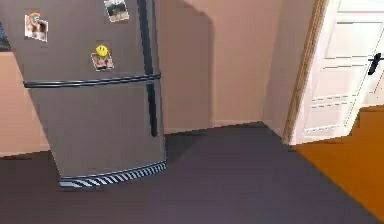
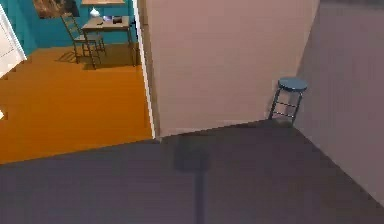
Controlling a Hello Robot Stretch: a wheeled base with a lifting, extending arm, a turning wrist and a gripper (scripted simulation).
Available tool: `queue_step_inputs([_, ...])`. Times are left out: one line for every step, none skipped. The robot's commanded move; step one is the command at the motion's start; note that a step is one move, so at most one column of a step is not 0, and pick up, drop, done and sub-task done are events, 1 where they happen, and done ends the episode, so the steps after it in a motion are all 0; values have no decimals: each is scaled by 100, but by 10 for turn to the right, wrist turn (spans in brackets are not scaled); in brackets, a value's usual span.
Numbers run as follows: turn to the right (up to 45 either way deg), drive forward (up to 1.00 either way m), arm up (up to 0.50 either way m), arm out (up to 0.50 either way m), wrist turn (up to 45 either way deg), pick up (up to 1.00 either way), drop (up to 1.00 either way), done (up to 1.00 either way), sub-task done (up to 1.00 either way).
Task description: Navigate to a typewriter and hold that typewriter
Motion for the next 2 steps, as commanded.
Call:
queue_step_inputs([450,0,0,0,0,0,0,0,0])
queue_step_inputs([90,0,0,0,0,0,0,0,0])
